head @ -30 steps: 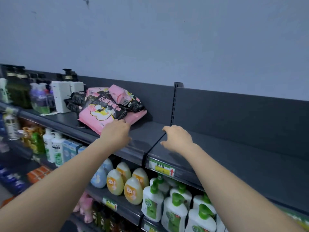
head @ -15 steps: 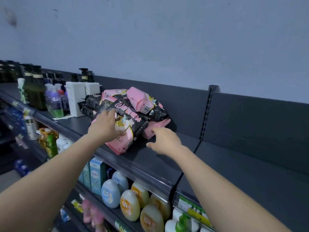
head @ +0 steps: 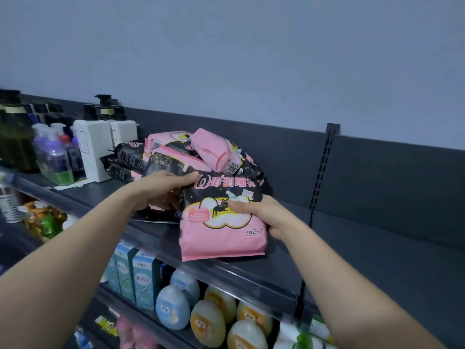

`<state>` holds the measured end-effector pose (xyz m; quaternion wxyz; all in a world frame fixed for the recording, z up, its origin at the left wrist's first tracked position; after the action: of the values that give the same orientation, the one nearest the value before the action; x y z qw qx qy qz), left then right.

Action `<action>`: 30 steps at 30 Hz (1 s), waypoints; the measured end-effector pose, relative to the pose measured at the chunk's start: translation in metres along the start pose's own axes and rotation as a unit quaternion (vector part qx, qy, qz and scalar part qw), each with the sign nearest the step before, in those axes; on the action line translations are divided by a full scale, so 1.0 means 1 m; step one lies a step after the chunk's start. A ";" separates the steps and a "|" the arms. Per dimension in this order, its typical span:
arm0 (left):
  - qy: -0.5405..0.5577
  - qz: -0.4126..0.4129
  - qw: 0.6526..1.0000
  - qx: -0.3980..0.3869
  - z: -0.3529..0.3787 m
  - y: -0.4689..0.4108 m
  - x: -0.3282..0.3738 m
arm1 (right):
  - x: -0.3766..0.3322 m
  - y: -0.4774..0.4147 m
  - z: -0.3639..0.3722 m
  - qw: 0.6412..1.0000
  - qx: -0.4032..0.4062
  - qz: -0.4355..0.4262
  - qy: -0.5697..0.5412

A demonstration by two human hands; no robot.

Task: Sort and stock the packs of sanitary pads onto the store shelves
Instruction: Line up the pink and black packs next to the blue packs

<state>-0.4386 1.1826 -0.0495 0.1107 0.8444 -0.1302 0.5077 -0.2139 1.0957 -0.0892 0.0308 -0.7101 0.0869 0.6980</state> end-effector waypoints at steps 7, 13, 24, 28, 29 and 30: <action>-0.062 0.216 0.949 0.222 0.036 -0.050 0.068 | -0.008 0.012 -0.055 0.997 0.065 -0.025 -0.027; -0.212 0.137 0.947 0.200 0.061 -0.066 0.079 | 0.001 0.010 -0.082 0.984 0.173 0.017 -0.022; -0.398 0.185 0.840 0.319 0.074 -0.072 0.055 | 0.000 0.003 -0.101 0.933 0.358 0.028 0.012; -0.392 0.190 0.874 0.215 0.071 -0.079 0.067 | -0.002 0.002 -0.103 0.926 0.376 0.002 0.015; -0.403 0.182 0.876 0.194 0.070 -0.080 0.070 | -0.003 0.004 -0.102 0.926 0.378 -0.003 0.013; -0.419 0.173 0.872 0.188 0.068 -0.082 0.072 | -0.003 0.005 -0.102 0.924 0.381 -0.008 0.015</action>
<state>-0.3230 1.2302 -0.0218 -0.2044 0.9466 -0.2110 0.1325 -0.1145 1.0745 -0.0838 0.3032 -0.6557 0.3413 0.6014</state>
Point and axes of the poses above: each hand's wrist, its own y-axis away from the middle knuckle, its own z-axis out of the palm, x = y × z, the point moved 2 cm from there along -y, towards the middle knuckle, and after that the axes turned 6 degrees about x, right-handed, at the moved point
